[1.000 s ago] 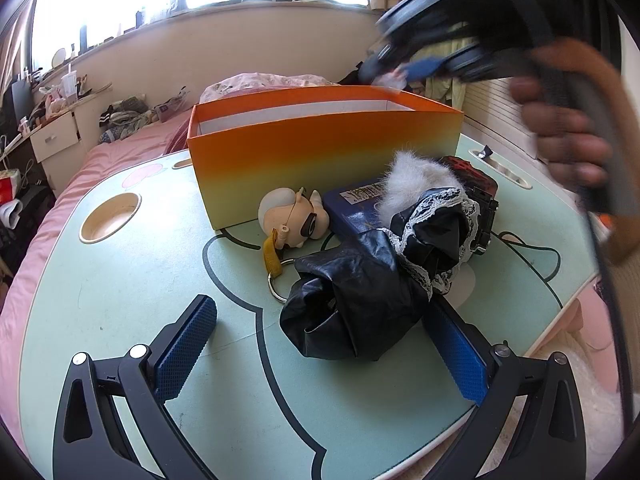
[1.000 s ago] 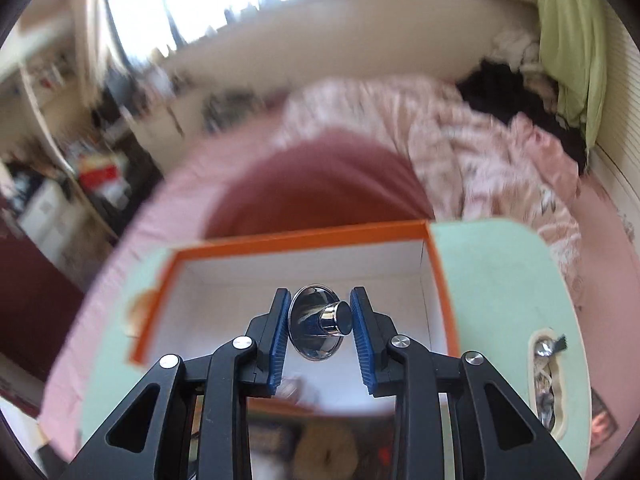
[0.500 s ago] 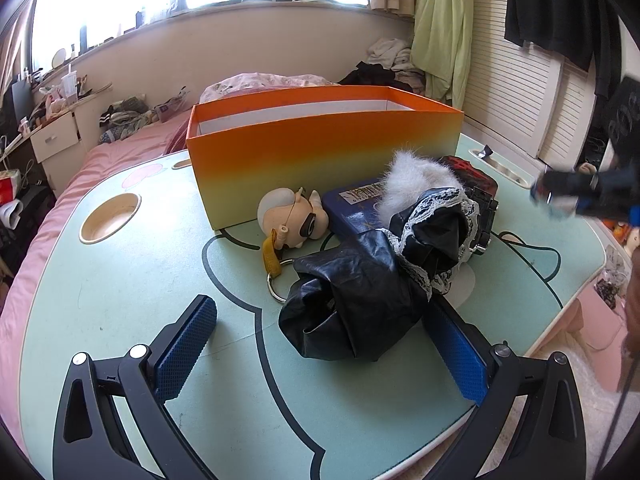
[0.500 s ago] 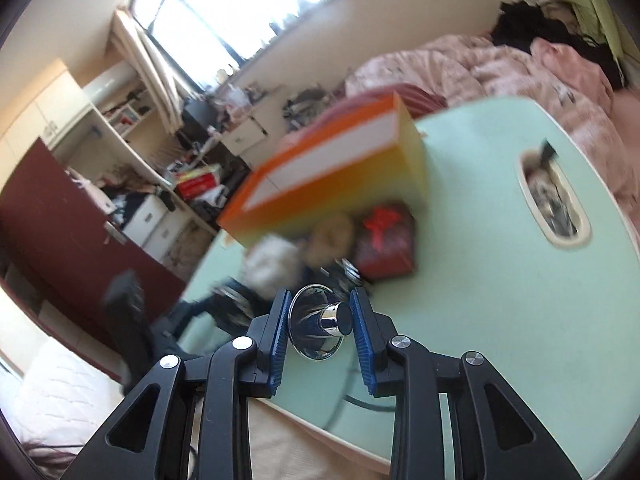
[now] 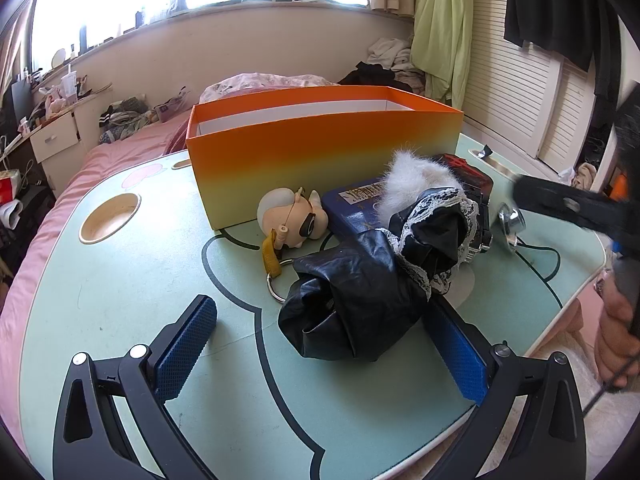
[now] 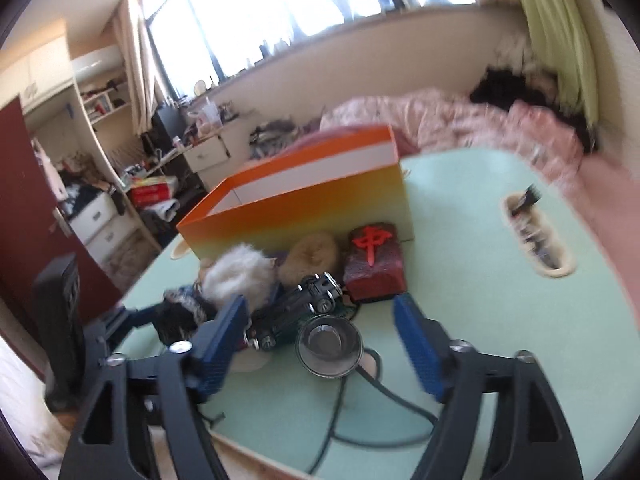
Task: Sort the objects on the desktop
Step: 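Lift the silver cup out and set it in front of the toy car, then reach the left gripper into the box and grasp the brown printed card box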
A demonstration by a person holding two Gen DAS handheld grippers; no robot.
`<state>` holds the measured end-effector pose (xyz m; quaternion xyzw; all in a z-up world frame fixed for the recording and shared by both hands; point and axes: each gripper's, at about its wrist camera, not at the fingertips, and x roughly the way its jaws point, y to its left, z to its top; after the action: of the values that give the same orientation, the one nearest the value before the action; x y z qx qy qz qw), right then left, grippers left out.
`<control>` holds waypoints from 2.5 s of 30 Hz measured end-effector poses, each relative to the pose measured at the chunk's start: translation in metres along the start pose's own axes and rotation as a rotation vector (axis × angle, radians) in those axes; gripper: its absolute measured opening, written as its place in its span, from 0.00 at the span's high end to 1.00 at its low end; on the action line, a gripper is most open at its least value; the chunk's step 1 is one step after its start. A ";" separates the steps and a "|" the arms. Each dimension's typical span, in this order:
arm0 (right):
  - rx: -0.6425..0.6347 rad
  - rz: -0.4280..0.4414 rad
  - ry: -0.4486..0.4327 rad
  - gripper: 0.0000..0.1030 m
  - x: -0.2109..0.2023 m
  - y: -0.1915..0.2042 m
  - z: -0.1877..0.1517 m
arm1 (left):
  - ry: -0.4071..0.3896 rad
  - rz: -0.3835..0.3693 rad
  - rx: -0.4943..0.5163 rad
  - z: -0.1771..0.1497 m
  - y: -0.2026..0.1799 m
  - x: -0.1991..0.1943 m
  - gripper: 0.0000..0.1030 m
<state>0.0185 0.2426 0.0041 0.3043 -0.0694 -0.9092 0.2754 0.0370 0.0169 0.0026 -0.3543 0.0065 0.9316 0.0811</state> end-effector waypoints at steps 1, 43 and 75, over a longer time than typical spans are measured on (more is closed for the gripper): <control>-0.033 -0.034 -0.016 0.15 -0.006 0.002 -0.004 | 0.000 0.000 0.000 0.000 0.000 0.000 0.00; -0.228 -0.221 0.004 0.00 0.014 0.008 -0.038 | -0.137 -0.082 -0.112 0.079 0.045 -0.062 0.02; -0.229 -0.222 0.005 0.00 0.019 0.010 -0.038 | 0.651 -0.083 -0.162 0.150 0.009 0.133 0.50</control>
<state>0.0330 0.2251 -0.0333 0.2790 0.0693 -0.9354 0.2061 -0.1606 0.0377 0.0264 -0.6386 -0.0565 0.7628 0.0841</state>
